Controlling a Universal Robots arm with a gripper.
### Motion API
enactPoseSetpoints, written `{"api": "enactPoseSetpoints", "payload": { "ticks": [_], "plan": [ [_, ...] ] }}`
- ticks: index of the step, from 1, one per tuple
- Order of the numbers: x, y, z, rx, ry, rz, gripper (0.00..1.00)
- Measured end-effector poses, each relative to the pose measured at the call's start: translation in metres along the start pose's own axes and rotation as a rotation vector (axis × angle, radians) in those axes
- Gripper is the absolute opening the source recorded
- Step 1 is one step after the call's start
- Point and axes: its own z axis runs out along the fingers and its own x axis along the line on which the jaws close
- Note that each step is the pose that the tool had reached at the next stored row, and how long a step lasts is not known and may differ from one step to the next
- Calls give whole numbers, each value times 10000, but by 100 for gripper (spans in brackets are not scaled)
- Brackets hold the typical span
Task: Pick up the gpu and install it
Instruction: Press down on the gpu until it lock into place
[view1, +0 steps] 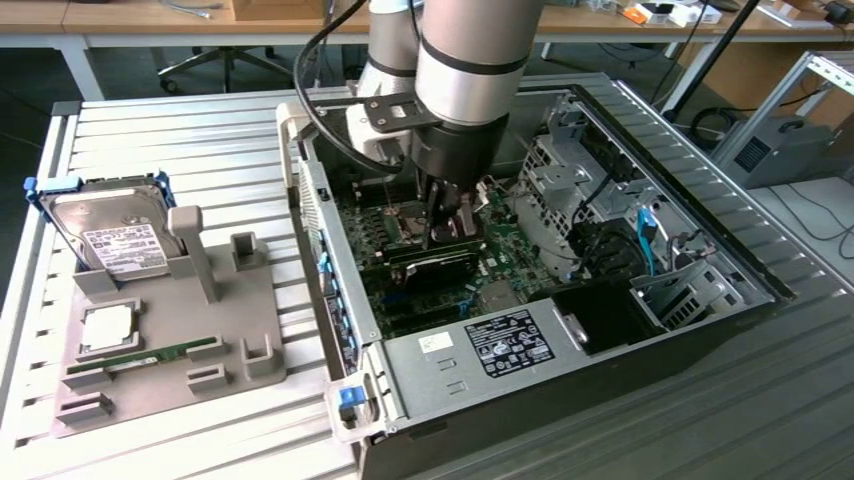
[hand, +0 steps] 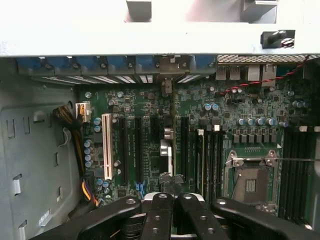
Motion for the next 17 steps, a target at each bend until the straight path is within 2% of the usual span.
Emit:
{"api": "enactPoseSetpoints", "payload": {
  "ticks": [4, 8, 13, 17],
  "plan": [
    [-52, 7, 38, 0, 1, 26, 11],
    [-125, 31, 154, 2, 21, 89, 11],
    [-128, 46, 260, 2, 57, 129, 11],
    [-125, 49, 271, 3, 58, 135, 11]
  ]
}}
